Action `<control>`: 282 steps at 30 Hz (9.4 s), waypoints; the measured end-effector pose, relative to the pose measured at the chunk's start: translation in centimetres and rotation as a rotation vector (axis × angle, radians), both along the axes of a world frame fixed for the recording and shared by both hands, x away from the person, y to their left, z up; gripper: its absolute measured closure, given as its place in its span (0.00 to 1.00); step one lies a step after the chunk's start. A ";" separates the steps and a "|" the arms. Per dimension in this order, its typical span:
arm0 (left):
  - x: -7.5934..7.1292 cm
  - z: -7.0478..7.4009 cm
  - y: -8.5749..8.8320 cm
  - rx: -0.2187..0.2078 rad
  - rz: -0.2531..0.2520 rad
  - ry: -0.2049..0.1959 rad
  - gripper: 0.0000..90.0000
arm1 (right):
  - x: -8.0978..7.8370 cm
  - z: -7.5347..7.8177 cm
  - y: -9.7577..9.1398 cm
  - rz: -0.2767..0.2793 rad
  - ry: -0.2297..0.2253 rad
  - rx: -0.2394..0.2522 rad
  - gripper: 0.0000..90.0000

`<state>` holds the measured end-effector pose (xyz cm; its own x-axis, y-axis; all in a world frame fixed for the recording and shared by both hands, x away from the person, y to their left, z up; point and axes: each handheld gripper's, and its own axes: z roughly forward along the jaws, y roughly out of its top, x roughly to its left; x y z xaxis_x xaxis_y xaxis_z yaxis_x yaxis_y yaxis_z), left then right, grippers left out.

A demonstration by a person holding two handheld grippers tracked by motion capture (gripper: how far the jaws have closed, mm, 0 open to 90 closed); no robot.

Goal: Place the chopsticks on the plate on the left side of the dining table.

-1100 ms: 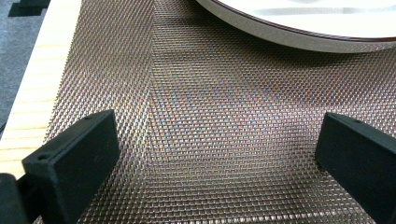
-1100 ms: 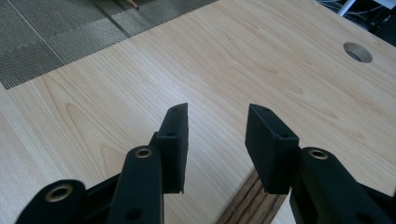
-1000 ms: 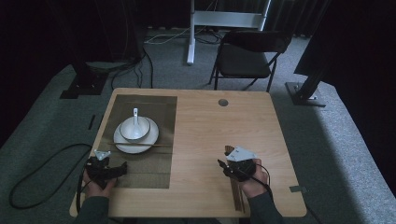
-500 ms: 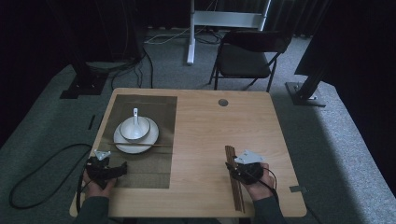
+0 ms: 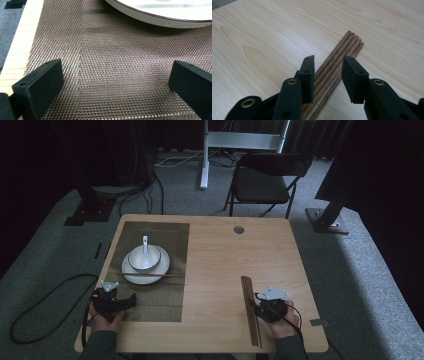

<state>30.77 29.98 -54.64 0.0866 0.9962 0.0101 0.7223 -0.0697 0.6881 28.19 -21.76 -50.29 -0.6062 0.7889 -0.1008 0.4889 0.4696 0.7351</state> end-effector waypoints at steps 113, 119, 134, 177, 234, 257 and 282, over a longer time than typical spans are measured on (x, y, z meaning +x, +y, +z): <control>0.0 0.0 0.0 0.000 0.000 -0.001 0.00 | 0.7 0.2 0.1 -0.132 0.036 0.030 0.95; 0.0 0.0 0.0 0.000 0.000 0.000 0.00 | 0.7 0.9 0.5 -0.112 0.021 0.030 0.95; 0.0 0.0 0.0 0.000 0.001 -0.001 0.00 | 0.9 1.9 1.9 -0.054 0.001 0.021 0.95; 0.0 0.0 0.0 0.001 0.000 0.000 0.00 | 2.3 4.0 6.2 0.080 -0.065 0.014 0.95; 0.0 0.0 0.0 0.001 -0.001 -0.001 0.00 | 3.0 5.2 10.9 0.212 -0.095 0.005 0.95; 0.0 0.0 0.0 0.001 0.000 -0.001 0.00 | 3.2 5.7 12.5 0.253 -0.108 0.002 0.95; 0.0 0.0 0.0 0.001 -0.001 -0.001 0.00 | 3.6 5.8 14.4 0.298 -0.108 0.010 0.95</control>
<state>30.77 29.99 -54.65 0.0871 0.9961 0.0109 0.7217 -0.0707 0.6886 31.77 -7.34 -44.45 -0.7973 0.5791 -0.1700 0.2497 0.5730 0.7806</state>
